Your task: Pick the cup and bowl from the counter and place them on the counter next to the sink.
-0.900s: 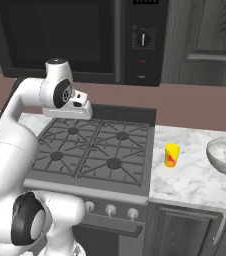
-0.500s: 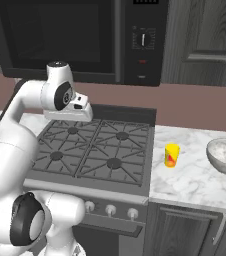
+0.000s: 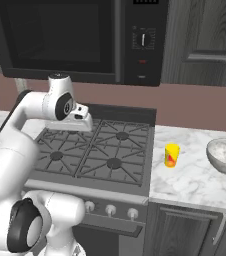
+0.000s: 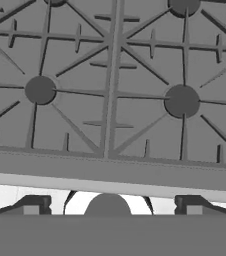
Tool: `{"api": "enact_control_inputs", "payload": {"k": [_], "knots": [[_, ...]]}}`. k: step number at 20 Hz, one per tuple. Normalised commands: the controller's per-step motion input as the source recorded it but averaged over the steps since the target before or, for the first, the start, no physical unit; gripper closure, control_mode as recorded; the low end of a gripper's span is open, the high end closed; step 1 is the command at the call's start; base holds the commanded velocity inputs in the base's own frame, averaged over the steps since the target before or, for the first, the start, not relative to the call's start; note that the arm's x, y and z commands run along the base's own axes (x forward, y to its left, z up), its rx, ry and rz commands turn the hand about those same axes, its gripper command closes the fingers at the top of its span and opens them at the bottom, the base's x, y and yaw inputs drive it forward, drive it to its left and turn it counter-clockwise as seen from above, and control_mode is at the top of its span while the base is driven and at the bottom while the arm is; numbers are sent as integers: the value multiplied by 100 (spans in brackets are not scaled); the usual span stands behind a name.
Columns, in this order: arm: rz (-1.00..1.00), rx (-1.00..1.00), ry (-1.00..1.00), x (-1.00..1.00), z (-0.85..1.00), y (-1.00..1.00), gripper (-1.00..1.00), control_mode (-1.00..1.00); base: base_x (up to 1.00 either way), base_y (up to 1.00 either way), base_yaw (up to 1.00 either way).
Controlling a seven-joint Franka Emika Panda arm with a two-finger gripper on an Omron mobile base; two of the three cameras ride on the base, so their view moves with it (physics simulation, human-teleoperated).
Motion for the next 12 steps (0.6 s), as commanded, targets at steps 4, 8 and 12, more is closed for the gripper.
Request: {"api": "enact_control_inputs", "payload": {"k": [4,8,12], "knots": [[-3,0,4,-1,-15,-51,-100,-100,0,0,0],[-8,6,0,0,0,-96,-100,-100,0,0,0],[-10,4,2,0,0,-83,-100,-100,0,0,0]]}}
